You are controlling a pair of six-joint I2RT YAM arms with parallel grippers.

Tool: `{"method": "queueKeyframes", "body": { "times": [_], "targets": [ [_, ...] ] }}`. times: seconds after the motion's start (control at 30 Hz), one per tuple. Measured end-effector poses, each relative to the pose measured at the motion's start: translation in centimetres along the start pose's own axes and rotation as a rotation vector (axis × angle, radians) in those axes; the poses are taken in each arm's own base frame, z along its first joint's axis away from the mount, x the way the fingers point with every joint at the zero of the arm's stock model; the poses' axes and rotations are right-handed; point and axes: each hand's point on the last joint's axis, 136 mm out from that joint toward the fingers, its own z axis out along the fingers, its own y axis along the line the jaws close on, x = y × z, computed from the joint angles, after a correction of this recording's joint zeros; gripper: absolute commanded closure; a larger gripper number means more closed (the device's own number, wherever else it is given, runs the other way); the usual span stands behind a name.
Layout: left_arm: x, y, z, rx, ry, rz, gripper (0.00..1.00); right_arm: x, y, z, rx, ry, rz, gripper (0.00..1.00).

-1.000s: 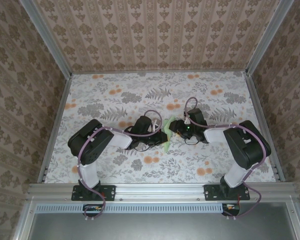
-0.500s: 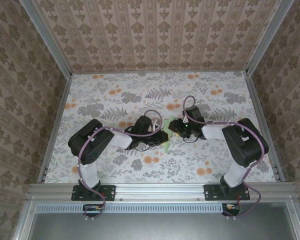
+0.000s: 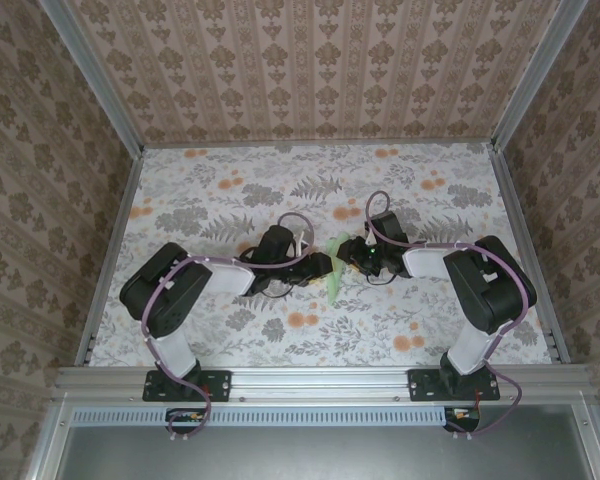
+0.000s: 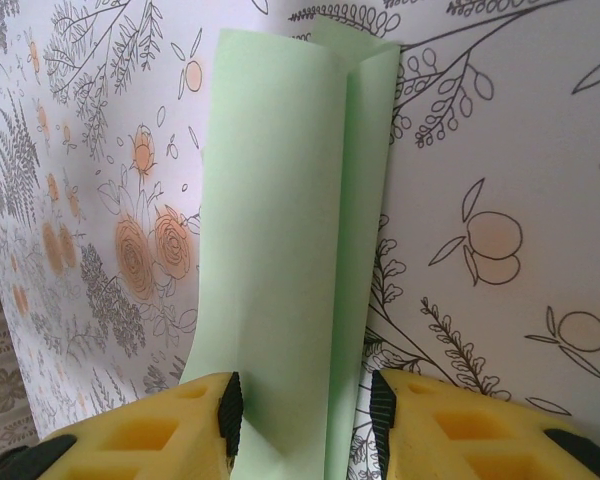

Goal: Fold a paper plane with a square sheet of paper (fold left side to right side)
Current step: Fold the wing for the fifth time at the center of the table.

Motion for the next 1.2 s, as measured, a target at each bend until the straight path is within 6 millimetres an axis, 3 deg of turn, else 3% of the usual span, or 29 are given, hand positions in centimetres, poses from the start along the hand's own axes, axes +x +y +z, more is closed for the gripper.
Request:
{"method": "queueKeyframes", "body": {
  "times": [0.43,0.67,0.83,1.03,1.2],
  "targets": [
    [-1.7,0.4,0.9,-0.028,0.018,-0.018,0.53,0.0,0.0,0.0,0.001,0.001,0.0,0.58],
    [-1.5,1.6,1.7,-0.051,0.046,-0.038,0.65,0.0,0.0,0.0,0.001,0.001,0.001,0.58],
    [-1.9,1.3,2.0,-0.044,0.048,-0.036,0.74,0.0,0.0,0.0,0.001,0.001,0.001,0.58],
    [-2.4,1.3,2.0,-0.039,0.04,-0.026,0.95,0.0,0.0,0.0,0.003,0.002,0.001,0.58],
    [-3.0,1.9,2.0,-0.044,0.034,-0.02,0.98,0.0,0.0,0.0,0.005,0.005,-0.002,0.56]
  ]
}}
